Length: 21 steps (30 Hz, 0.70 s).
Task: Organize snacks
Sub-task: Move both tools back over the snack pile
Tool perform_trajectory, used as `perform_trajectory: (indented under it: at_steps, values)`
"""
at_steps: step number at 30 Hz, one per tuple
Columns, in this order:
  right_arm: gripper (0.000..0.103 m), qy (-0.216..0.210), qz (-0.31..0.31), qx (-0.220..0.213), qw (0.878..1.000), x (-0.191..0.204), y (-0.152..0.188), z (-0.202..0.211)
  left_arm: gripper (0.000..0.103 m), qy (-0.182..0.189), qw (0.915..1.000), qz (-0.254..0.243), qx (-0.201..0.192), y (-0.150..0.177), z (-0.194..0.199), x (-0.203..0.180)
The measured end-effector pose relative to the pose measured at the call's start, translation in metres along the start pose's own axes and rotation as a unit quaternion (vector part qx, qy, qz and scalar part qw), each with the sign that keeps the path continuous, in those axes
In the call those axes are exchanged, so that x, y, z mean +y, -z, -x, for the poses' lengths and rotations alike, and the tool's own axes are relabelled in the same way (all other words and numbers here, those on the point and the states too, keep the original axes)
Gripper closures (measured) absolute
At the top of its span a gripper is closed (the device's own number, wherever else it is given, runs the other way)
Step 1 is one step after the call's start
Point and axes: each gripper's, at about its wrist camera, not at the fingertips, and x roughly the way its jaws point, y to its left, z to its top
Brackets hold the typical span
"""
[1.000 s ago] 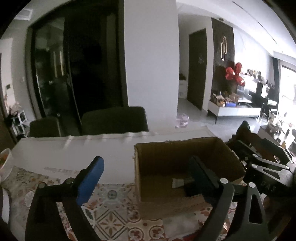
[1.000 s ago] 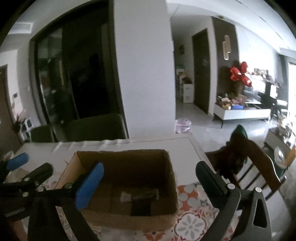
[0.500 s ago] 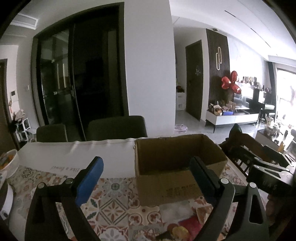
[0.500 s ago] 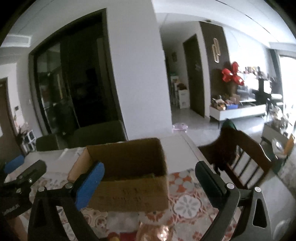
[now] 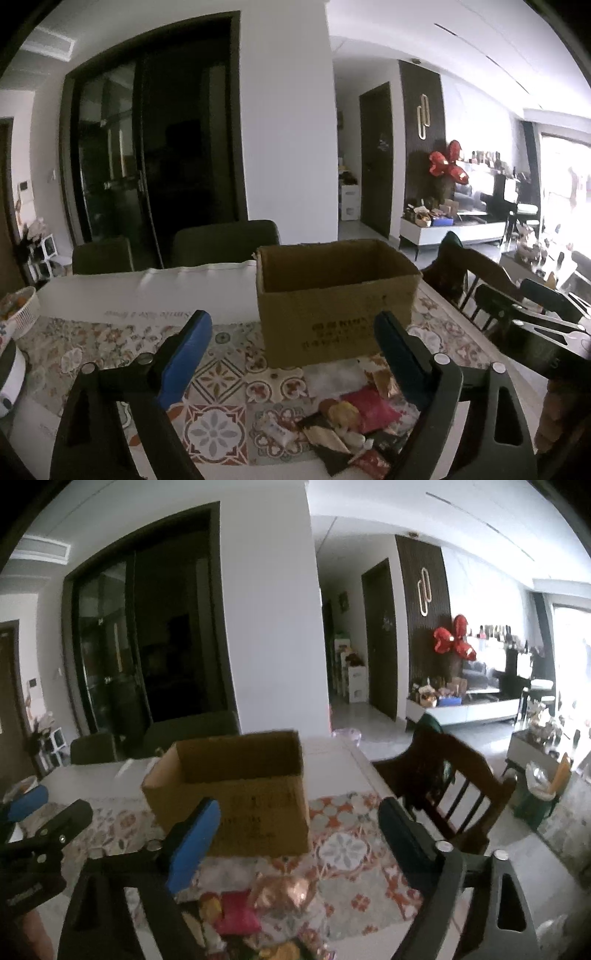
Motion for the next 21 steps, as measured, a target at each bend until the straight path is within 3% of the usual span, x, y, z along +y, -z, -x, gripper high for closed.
perform_trajectory:
  at_steps: [8,15,21]
  values:
    - [0.032,-0.018,0.018,0.064,0.998,-0.008,0.031,0.002,0.022,0.052,0.9963,-0.068,0.006,0.027,0.007,-0.026]
    - [0.04,-0.02,0.042,0.112,0.993,-0.018,0.059,0.0,0.024,0.112,0.9835,-0.14,0.028,0.056,0.001,-0.055]
    - [0.043,-0.032,0.066,0.152,0.986,-0.023,0.08,-0.011,0.03,0.165,0.9701,-0.162,0.075,0.074,-0.012,-0.07]
